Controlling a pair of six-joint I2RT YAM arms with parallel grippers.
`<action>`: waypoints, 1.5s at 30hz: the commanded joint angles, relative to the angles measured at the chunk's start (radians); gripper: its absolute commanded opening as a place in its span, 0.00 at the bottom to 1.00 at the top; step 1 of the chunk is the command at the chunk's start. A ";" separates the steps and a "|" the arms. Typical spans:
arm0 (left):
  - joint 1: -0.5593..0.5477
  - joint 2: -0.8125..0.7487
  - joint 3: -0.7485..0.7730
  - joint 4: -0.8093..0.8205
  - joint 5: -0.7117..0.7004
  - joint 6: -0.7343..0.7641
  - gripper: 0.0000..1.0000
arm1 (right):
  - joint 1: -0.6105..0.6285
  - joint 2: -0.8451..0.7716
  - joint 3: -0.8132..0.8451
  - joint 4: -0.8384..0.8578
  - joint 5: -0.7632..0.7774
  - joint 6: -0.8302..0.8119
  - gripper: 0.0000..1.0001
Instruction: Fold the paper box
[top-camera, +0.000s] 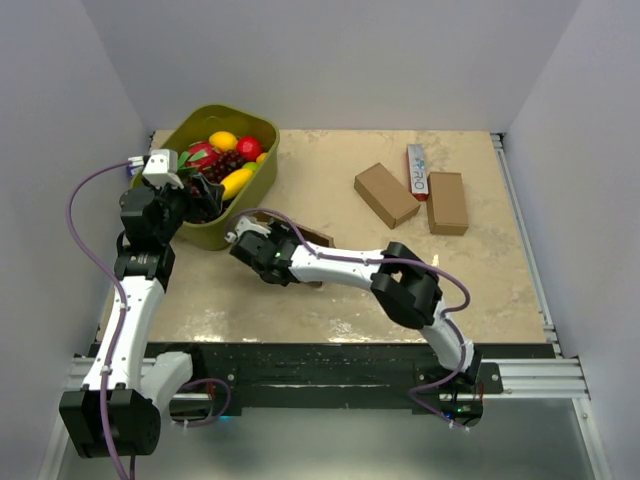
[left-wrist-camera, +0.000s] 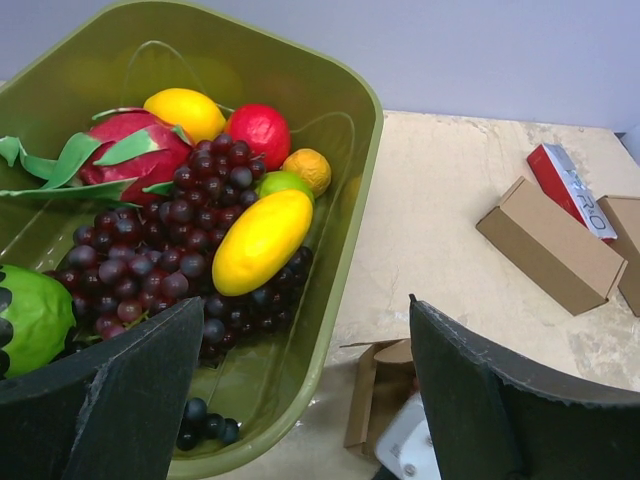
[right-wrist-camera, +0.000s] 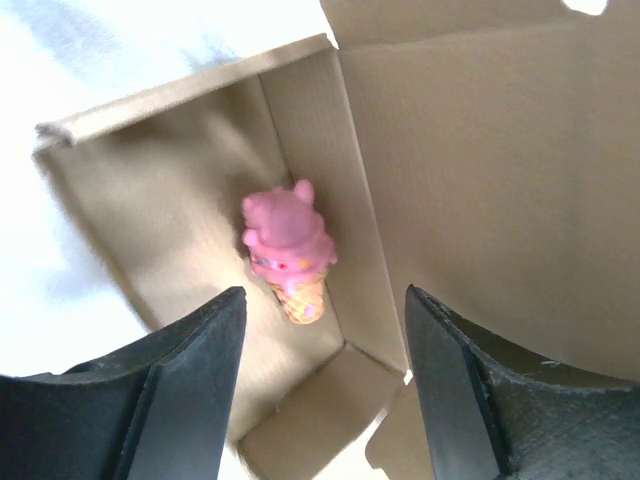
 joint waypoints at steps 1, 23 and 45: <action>0.010 0.003 -0.006 0.026 0.022 0.030 0.88 | 0.055 -0.193 -0.028 0.048 -0.078 -0.003 0.70; -0.032 0.005 -0.033 0.061 0.127 0.062 0.81 | -0.102 -0.547 -0.223 0.077 -0.360 0.102 0.89; -0.216 -0.017 -0.022 -0.029 0.143 0.246 0.84 | -0.145 -0.418 -0.196 0.161 -0.503 -0.373 0.00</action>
